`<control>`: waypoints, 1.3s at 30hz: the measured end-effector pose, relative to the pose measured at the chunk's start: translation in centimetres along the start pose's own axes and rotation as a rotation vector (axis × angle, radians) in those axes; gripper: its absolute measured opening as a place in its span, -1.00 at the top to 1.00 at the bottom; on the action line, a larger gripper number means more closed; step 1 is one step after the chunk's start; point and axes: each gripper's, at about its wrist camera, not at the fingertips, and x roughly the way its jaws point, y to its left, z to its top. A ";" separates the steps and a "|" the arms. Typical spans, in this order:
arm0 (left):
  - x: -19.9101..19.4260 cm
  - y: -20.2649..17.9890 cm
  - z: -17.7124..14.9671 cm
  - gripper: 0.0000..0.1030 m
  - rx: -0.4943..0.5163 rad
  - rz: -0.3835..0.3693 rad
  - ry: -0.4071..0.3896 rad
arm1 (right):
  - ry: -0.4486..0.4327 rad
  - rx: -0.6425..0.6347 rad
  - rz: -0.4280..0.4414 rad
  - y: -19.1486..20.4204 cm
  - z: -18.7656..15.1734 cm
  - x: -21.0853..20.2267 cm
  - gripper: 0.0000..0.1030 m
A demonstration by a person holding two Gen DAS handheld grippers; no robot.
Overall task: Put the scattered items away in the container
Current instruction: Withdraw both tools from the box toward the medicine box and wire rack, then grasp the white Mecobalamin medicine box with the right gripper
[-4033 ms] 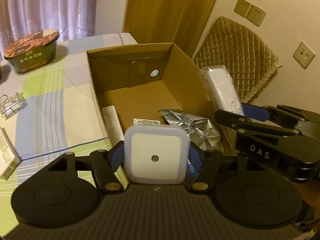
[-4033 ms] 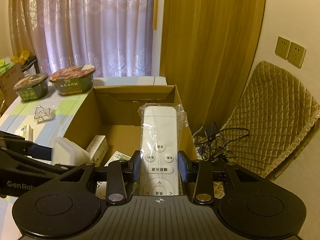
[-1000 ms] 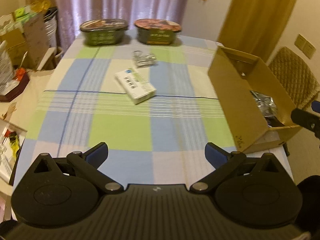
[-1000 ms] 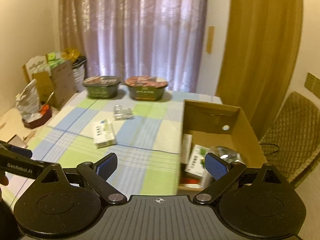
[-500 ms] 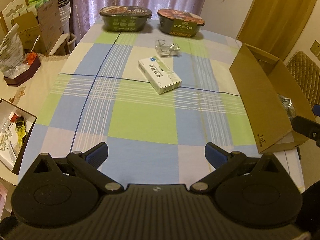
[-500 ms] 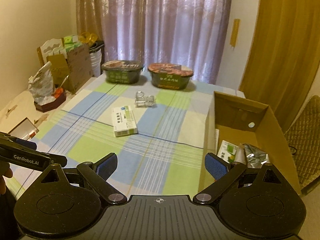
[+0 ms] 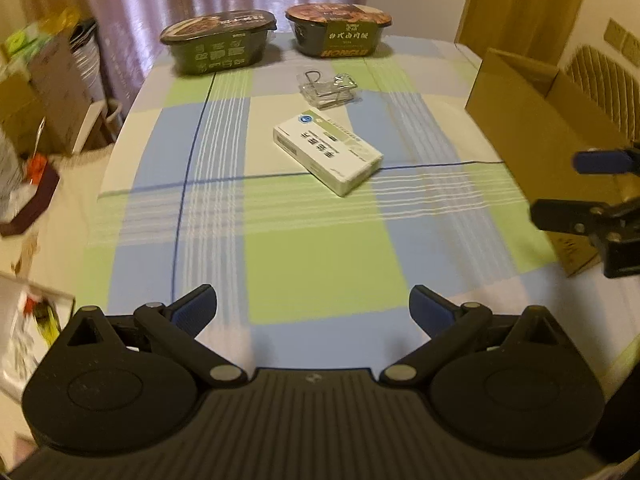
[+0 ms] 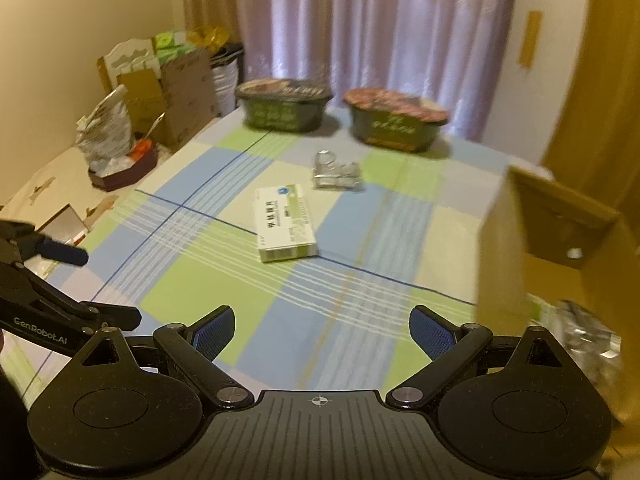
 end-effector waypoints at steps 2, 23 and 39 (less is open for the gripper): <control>1.2 1.4 0.9 -0.96 0.022 -0.009 -0.006 | 0.022 -0.009 0.026 0.1 0.9 2.7 -0.92; 11.3 7.7 8.3 -0.95 0.367 -0.114 0.028 | 0.157 -0.289 0.170 1.8 9.0 21.6 -0.91; 15.1 6.4 12.5 -0.93 0.568 -0.146 0.016 | 0.232 -0.402 0.151 -2.0 9.5 21.0 -0.45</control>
